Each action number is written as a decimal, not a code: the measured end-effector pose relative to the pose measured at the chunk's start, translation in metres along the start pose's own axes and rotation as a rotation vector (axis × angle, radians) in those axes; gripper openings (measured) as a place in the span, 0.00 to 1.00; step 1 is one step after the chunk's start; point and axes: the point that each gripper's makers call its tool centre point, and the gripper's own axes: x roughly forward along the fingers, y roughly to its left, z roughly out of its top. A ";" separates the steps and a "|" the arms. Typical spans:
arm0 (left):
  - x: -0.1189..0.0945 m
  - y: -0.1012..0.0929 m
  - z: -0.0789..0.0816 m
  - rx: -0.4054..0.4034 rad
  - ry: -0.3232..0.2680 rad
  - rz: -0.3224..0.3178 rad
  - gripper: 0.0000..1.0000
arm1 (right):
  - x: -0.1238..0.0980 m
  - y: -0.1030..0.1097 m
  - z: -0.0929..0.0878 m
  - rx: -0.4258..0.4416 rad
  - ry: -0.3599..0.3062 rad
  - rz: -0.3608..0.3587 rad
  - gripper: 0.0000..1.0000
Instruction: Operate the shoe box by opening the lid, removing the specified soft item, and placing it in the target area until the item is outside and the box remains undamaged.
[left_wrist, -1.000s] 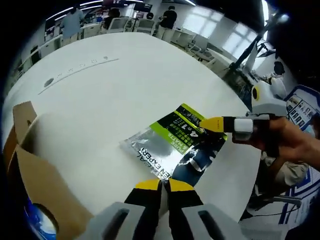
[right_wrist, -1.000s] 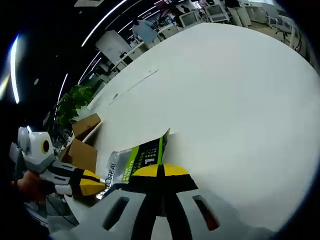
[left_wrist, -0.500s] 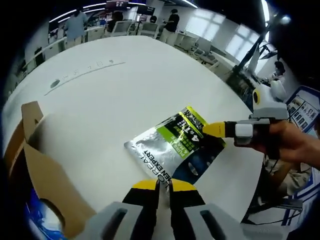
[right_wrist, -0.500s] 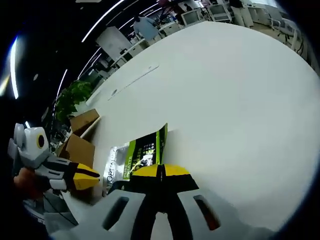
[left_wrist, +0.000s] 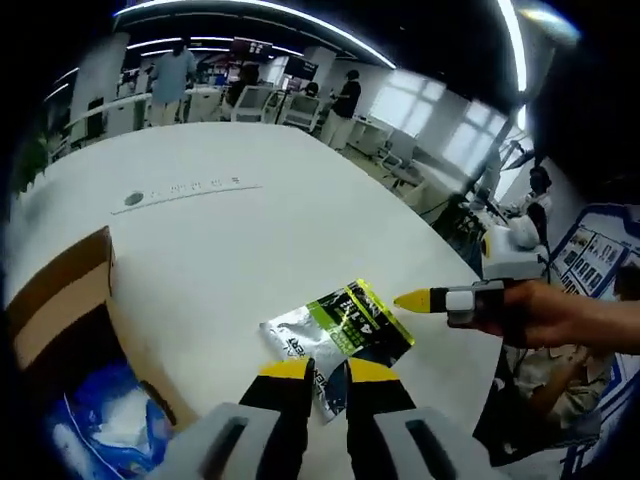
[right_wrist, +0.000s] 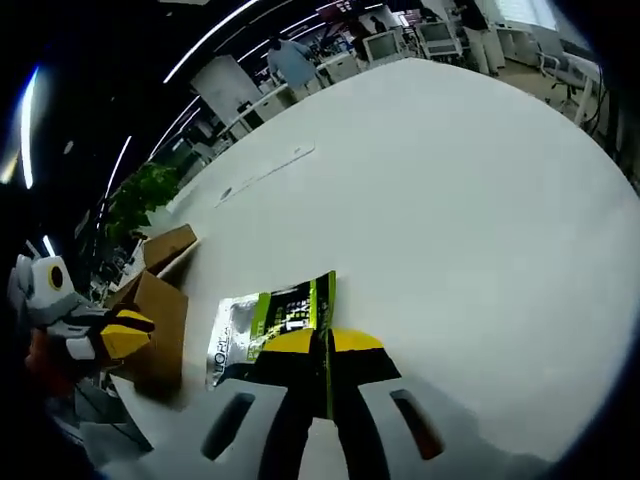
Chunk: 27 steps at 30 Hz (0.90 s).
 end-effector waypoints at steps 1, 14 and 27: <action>-0.005 0.002 0.001 -0.003 -0.006 0.000 0.11 | -0.002 0.001 0.000 -0.002 -0.003 -0.003 0.03; -0.064 0.020 -0.001 0.018 -0.115 0.006 0.14 | -0.024 0.023 -0.003 -0.018 -0.042 0.001 0.03; -0.124 0.051 -0.042 -0.006 -0.169 0.081 0.17 | -0.027 0.062 -0.014 -0.042 -0.060 0.031 0.03</action>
